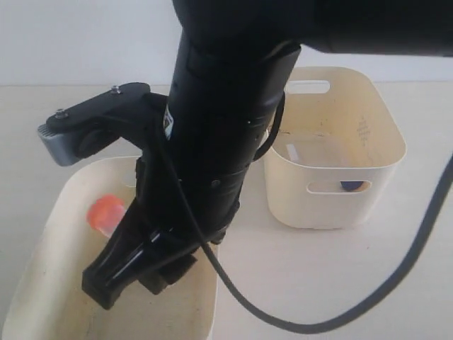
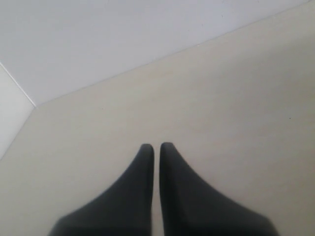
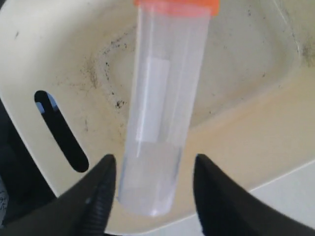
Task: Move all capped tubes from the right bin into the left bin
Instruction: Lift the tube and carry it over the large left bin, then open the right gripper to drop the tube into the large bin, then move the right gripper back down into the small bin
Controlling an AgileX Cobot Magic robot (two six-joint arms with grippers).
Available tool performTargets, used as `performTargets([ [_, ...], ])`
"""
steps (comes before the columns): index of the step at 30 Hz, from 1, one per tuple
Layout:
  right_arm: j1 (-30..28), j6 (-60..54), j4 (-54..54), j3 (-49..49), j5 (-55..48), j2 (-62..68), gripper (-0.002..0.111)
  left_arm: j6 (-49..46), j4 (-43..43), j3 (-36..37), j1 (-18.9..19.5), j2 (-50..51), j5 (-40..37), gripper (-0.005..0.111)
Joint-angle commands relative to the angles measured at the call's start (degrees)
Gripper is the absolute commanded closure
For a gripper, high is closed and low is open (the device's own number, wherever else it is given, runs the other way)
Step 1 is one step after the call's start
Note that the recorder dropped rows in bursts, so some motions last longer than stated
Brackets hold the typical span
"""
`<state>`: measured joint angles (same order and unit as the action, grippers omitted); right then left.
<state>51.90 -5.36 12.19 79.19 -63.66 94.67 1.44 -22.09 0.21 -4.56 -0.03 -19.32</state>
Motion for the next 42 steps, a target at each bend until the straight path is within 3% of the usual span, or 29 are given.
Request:
performTargets([
  [1, 0.11, -0.51, -0.34, -0.27, 3.36, 0.05, 0.044, 0.54, 0.16, -0.21, -0.31, 0.03, 0.06, 0.102],
  [3, 0.11, 1.45, -1.38, -0.27, 3.5, 0.05, 0.054, 0.54, 0.16, -0.21, -0.31, 0.03, 0.06, 0.102],
  [8, 0.01, 6.31, -10.64, -0.27, 3.02, -0.8, 0.108, 0.54, 0.16, -0.21, -0.31, 0.03, 0.06, 0.102],
  [16, -0.39, 23.06, -36.39, 4.49, -1.71, -2.53, 0.108, 0.54, 0.16, -0.21, -0.31, 0.03, 0.06, 0.102],
  [19, -3.14, 26.6, -41.49, 7.27, -3.64, -2.58, 0.108, 0.54, 0.16, -0.21, -0.31, 0.03, 0.06, 0.102],
  [25, -16.25, 27.84, -39.69, 10.9, -1.41, -2.58, 0.108, 0.54, 0.16, -0.21, -0.31, 0.03, 0.06, 0.102],
  [32, -31.62, 27.46, -24.61, 12.05, 4.4, -0.4, 0.108, 0.54, 0.16, -0.21, -0.31, 0.03, 0.06, 0.102],
  [37, -36.64, 23.29, -18.34, 15.41, -0.53, 5.44, 0.108, 0.54, 0.16, -0.21, -0.31, 0.03, 0.06, 0.102],
  [42, -37.63, 20.4, -14.95, 23.83, -6.3, 14.02, 0.108, 0.54, 0.16, -0.21, -0.31, 0.03, 0.06, 0.102],
])
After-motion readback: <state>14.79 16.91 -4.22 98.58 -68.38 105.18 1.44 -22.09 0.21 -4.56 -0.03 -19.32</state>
